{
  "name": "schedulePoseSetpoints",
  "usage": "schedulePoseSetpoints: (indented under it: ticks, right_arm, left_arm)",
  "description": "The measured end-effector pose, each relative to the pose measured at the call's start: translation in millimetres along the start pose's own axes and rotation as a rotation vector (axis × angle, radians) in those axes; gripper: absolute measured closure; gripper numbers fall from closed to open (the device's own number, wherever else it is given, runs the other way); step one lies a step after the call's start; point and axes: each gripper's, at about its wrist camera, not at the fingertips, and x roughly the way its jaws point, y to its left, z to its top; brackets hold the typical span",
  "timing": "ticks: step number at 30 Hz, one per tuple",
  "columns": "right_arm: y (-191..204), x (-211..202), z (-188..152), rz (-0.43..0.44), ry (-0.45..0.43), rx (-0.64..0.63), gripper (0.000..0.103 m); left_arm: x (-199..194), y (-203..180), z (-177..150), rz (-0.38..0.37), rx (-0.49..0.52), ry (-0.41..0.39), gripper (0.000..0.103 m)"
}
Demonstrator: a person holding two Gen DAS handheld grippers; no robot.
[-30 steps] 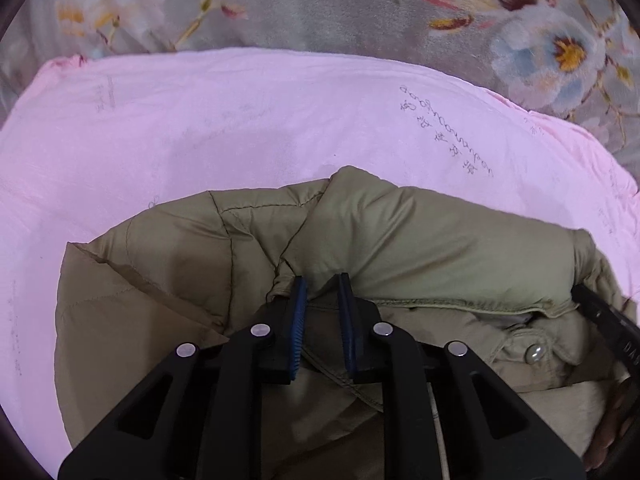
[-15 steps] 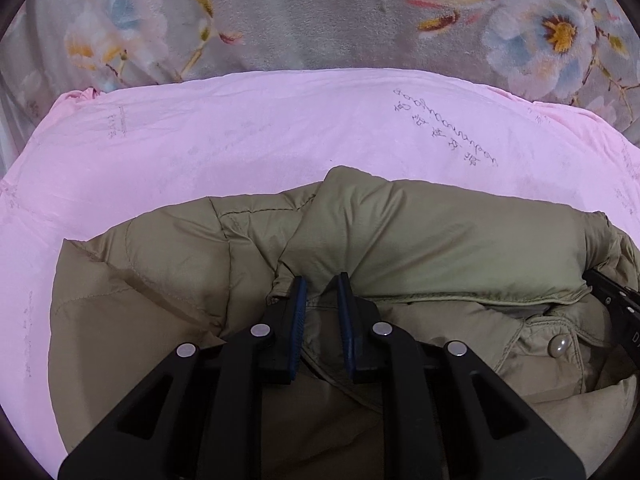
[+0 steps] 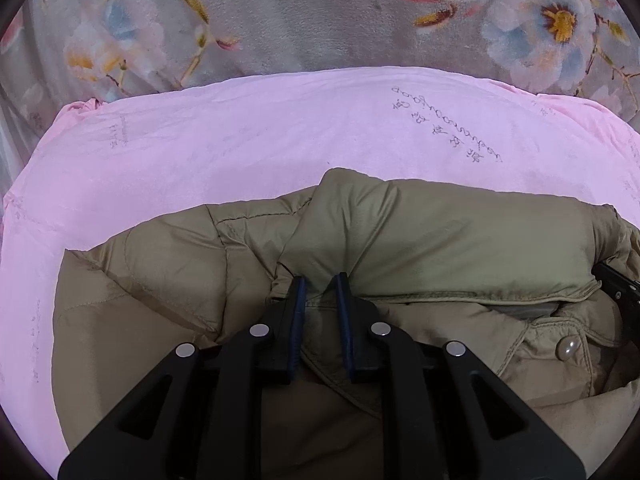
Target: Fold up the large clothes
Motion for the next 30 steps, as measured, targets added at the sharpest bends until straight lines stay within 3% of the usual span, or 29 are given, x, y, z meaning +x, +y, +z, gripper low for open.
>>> schedulePoseSetpoints:
  ticks: [5, 8, 9, 11, 15, 19, 21, 26, 30]
  right_arm:
    - [-12, -20, -5, 0.037, -0.029, 0.062, 0.103]
    - [-10, -70, -27, -0.006, -0.069, 0.064, 0.076]
    - [-10, -93, -41, -0.009, -0.081, 0.046, 0.072]
    - [-18, -127, -67, -0.017, -0.087, 0.025, 0.068]
    - [-54, -192, -139, -0.015, -0.050, 0.060, 0.054]
    - [-90, -238, -209, -0.025, 0.003, 0.128, 0.049]
    - [-104, -262, -246, -0.020, 0.028, 0.159, 0.045]
    - [-109, -293, -315, 0.034, 0.069, 0.198, 0.039]
    - [-102, -312, -344, 0.099, 0.055, 0.234, 0.037]
  left_arm:
    - [-15, 11, -6, -0.025, -0.029, 0.003, 0.086]
    - [-57, 40, -31, -0.079, -0.087, -0.030, 0.044]
    - [-72, 51, -41, -0.094, -0.096, -0.043, 0.032]
    - [-101, 78, -70, -0.101, -0.112, -0.055, 0.027]
    - [-134, 134, -140, -0.098, -0.158, 0.035, 0.027]
    - [-165, 188, -212, -0.185, -0.292, 0.105, 0.027]
    - [-184, 204, -239, -0.189, -0.322, 0.113, 0.027]
    - [-214, 229, -299, -0.225, -0.399, 0.157, 0.027]
    - [-235, 228, -330, -0.260, -0.407, 0.150, 0.027]
